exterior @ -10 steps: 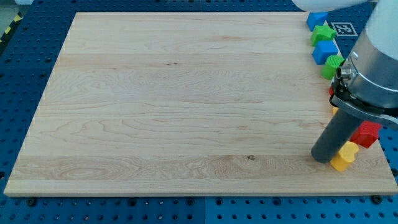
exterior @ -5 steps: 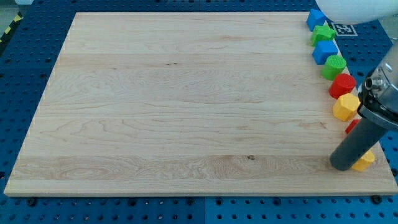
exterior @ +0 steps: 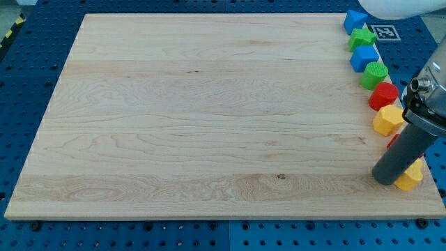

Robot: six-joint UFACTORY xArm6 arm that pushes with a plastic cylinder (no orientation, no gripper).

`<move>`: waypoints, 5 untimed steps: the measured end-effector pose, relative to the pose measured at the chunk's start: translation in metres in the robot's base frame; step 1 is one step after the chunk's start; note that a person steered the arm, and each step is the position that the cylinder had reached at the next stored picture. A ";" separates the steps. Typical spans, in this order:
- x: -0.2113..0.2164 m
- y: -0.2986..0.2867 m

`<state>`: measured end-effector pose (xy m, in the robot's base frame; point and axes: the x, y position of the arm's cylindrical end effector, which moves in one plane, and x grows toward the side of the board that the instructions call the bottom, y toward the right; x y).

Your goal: Place the yellow heart towards the bottom of red star

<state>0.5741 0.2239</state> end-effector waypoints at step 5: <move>0.044 0.003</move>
